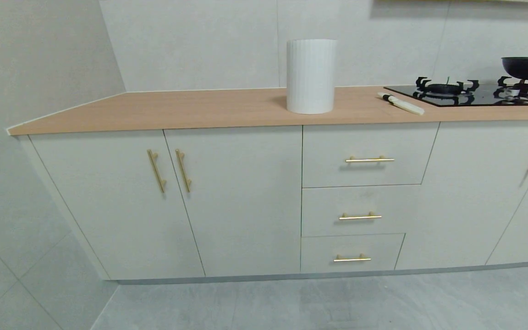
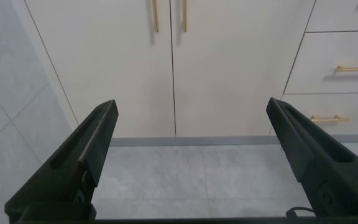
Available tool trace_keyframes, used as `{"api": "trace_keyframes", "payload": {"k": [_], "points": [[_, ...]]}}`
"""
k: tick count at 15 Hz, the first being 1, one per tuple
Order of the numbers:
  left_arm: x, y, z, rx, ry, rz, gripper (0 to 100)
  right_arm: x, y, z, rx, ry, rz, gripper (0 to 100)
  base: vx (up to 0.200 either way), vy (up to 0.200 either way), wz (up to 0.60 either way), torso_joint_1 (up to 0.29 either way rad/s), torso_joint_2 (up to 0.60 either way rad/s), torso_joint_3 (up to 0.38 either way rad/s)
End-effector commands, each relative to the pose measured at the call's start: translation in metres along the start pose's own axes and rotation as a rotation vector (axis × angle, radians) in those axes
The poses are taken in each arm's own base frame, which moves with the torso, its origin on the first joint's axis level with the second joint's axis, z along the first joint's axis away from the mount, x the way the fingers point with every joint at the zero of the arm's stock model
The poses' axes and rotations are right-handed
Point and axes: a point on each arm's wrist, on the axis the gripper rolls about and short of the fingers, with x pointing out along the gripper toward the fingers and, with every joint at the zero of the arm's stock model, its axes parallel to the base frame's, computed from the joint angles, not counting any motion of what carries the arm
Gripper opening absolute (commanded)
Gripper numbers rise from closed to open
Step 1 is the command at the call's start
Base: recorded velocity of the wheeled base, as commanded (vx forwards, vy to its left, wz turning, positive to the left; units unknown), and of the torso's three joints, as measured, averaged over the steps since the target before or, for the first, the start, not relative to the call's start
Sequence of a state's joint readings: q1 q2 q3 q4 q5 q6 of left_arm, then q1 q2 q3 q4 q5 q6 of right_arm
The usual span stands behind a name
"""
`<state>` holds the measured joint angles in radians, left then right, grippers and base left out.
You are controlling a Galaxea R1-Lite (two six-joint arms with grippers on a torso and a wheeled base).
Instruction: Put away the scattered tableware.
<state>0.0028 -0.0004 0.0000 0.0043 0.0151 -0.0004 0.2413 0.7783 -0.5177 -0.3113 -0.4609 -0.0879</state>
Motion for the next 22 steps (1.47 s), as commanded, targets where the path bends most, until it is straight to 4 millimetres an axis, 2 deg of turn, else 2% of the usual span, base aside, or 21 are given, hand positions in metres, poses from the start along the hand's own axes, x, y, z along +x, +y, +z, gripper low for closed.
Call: {"api": "trace_keyframes", "payload": {"k": [1,7,10,12,14,15,22], "points": [[0.0,0.0,0.0,0.0,0.001,0.001,100,-0.082,-0.035,-0.04,-0.022,-0.085,-0.14,100,0.0,0.0,0.0,0.0,0.0,0.0],[0.0,0.0,0.0,-0.001,0.001,0.001,100,-0.136,-0.04,-0.085,-0.062,-0.152,-0.135,100,0.0,0.0,0.0,0.0,0.0,0.0],[0.0,0.0,0.0,0.0,0.001,0.001,100,-0.127,-0.036,-0.102,-0.006,-0.101,-0.095,100,0.0,0.0,0.0,0.0,0.0,0.0],[0.0,0.0,0.0,-0.001,0.001,0.001,100,-0.114,-0.028,-0.131,-0.021,-0.013,0.029,100,0.0,0.0,0.0,0.0,0.0,0.0],[0.0,0.0,0.0,-0.001,0.001,0.001,100,-0.101,-0.022,-0.16,-0.022,-0.012,0.096,100,0.0,0.0,0.0,0.0,0.0,0.0],[0.0,0.0,0.0,-0.001,-0.001,0.001,100,-0.101,-0.022,-0.157,-0.013,-0.042,0.108,100,0.0,0.0,0.0,0.0,0.0,0.0],[0.0,0.0,0.0,0.0,0.001,0.001,100,-0.101,-0.018,-0.165,0.035,0.036,0.265,100,0.0,0.0,0.0,0.0,0.0,0.0]]}}
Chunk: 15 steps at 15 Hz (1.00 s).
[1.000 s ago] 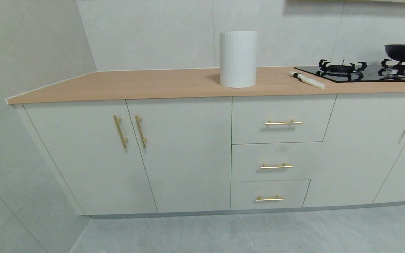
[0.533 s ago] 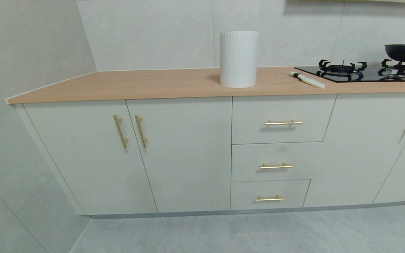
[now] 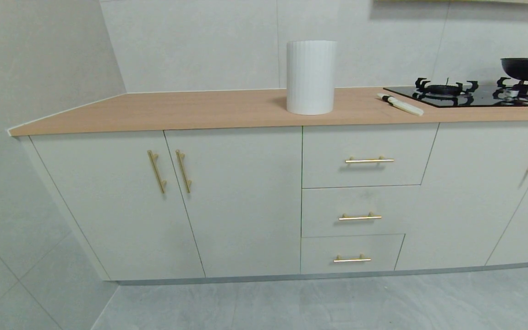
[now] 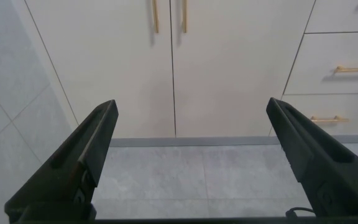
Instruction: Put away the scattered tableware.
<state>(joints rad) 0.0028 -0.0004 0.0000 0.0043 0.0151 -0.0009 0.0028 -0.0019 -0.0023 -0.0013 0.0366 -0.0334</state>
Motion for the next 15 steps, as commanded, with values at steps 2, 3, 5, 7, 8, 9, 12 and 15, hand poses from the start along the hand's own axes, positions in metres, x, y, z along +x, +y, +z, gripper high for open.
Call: {"api": "trace_keyframes", "payload": {"k": [2,3,5,7,8,9,12,15], "points": [[0.0,0.0,0.0,0.001,0.001,0.001,100,0.0003,0.0001,-0.0006,0.011,0.004,0.004,100,0.0,0.0,0.0,0.0,0.0,0.0],[0.0,0.0,0.0,-0.001,0.001,0.001,100,0.0003,0.0,-0.0004,0.02,0.002,0.002,100,0.0,0.0,0.0,0.0,0.0,0.0],[0.0,0.0,0.0,0.001,0.001,0.001,100,0.0003,0.0001,-0.0004,0.018,0.002,0.004,100,0.0,0.0,0.0,0.0,0.0,0.0],[0.0,0.0,0.0,0.001,0.001,0.001,100,0.0003,0.0001,-0.0004,0.026,0.002,0.005,100,0.0,0.0,0.0,0.0,0.0,0.0],[0.0,0.0,0.0,0.001,0.001,0.001,100,0.0003,0.0001,-0.0004,0.033,0.002,0.004,100,0.0,0.0,0.0,0.0,0.0,0.0],[0.0,0.0,0.0,0.001,0.001,0.001,100,0.0003,0.0001,-0.0004,0.034,0.002,0.005,100,0.0,0.0,0.0,0.0,0.0,0.0],[0.0,0.0,0.0,0.001,0.001,0.001,100,0.0003,0.0001,-0.0004,0.032,0.002,0.005,100,0.0,0.0,0.0,0.0,0.0,0.0],[0.0,0.0,0.0,0.001,0.001,0.001,100,0.0003,0.0001,-0.0004,0.034,0.002,0.005,100,0.0,0.0,0.0,0.0,0.0,0.0]]}}
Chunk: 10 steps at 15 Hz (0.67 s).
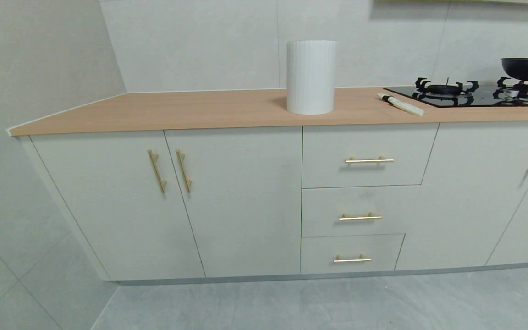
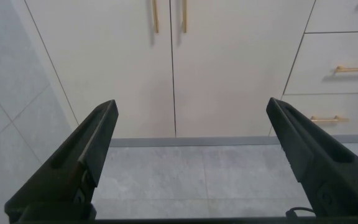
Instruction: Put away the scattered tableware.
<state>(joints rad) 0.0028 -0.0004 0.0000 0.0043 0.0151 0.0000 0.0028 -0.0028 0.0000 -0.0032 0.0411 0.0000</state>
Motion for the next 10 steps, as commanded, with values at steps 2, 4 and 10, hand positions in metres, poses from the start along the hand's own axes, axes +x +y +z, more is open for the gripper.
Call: {"api": "trace_keyframes", "payload": {"k": [2,4,10], "points": [[0.0,0.0,0.0,-0.002,0.001,0.001,100,0.0002,0.0,0.0,0.002,0.003,0.001,100,0.2,0.0,0.0,0.005,0.0,-0.007],[0.0,0.0,0.0,-0.002,0.001,0.001,100,0.0002,0.0,0.0,0.003,0.003,0.001,100,0.2,0.0,0.0,0.0,0.0,0.012],[0.0,0.0,0.0,-0.002,0.001,0.001,100,0.0001,0.0,0.0005,0.003,0.001,0.001,100,0.2,0.0,0.0,0.003,0.0,0.002]]}}
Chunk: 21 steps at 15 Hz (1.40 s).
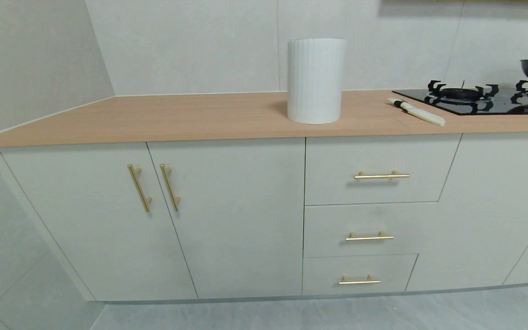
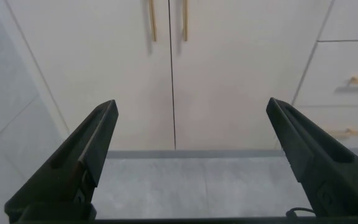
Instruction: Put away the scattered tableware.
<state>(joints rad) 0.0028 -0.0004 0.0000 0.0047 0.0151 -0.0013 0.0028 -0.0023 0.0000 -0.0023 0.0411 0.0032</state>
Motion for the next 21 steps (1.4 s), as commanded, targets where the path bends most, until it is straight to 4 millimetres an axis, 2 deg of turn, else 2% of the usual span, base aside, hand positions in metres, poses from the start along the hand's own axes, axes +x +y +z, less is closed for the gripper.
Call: {"api": "trace_keyframes", "payload": {"k": [1,2,11,21], "points": [[0.0,0.0,0.0,0.0,0.0,0.001,100,0.0002,0.0,0.0001,0.0,0.002,0.001,100,0.2,0.0,0.0,0.002,0.0,0.007],[0.0,0.0,0.0,0.0,0.0,0.001,100,0.0001,0.0,0.0006,0.0,0.0,0.001,100,0.2,0.0,0.0,-0.002,0.0,-0.002],[0.0,0.0,0.0,0.0,0.0,0.001,100,0.0002,0.0,0.0001,0.003,0.002,0.001,100,0.0,0.0,0.0,0.0,0.0,0.0],[0.0,0.0,0.0,0.0,0.0,0.001,100,0.0002,0.0,0.0001,0.003,0.002,0.001,100,0.2,0.0,0.0,0.002,0.0,0.0]]}}
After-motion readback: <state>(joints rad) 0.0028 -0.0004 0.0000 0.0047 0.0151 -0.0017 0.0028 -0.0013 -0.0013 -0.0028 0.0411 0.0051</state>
